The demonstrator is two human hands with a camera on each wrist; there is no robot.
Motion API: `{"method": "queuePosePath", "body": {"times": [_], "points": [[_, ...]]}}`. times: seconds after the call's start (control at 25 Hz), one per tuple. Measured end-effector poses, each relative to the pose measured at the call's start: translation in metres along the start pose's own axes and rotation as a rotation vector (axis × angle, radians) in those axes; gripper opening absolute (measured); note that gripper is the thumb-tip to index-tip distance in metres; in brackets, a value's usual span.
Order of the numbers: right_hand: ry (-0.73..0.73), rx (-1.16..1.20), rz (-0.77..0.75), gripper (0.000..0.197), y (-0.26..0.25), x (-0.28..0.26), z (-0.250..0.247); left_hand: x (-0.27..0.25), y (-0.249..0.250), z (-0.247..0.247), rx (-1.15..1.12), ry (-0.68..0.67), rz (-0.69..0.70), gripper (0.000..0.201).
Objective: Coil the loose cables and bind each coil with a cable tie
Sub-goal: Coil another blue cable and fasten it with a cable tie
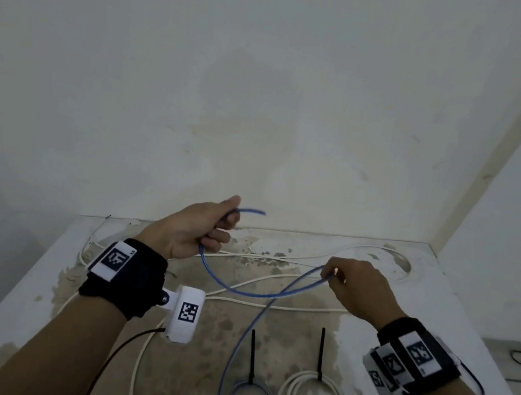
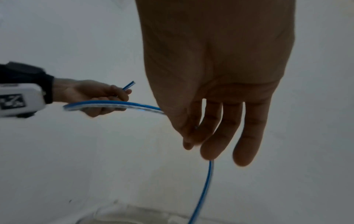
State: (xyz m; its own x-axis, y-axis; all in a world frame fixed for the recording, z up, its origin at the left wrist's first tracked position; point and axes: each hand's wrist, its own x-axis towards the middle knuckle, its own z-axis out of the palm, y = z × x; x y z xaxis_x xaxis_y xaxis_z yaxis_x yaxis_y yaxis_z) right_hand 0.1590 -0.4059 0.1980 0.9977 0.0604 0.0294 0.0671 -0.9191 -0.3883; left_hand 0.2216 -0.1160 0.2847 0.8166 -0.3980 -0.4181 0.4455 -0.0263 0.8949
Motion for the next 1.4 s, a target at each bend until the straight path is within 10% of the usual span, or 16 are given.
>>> {"method": "queuePosePath", "body": {"times": [0.32, 0.64, 0.96, 1.4], "points": [[-0.157, 0.895, -0.147, 0.045, -0.048, 0.002, -0.042, -0.016, -0.052, 0.063, 0.105, -0.234, -0.158, 0.03], [-0.208, 0.782, -0.232, 0.033, -0.069, 0.007, -0.055, -0.013, -0.048, 0.073, 0.021, -0.188, -0.052, 0.032], [-0.204, 0.873, -0.099, 0.033, -0.07, 0.006, -0.054, -0.003, -0.056, 0.054, 0.965, 0.317, 0.85, 0.029], [0.122, 0.741, -0.244, 0.021, -0.089, 0.011, -0.043, -0.014, -0.042, 0.08, 0.515, -0.182, 0.231, 0.042]]}}
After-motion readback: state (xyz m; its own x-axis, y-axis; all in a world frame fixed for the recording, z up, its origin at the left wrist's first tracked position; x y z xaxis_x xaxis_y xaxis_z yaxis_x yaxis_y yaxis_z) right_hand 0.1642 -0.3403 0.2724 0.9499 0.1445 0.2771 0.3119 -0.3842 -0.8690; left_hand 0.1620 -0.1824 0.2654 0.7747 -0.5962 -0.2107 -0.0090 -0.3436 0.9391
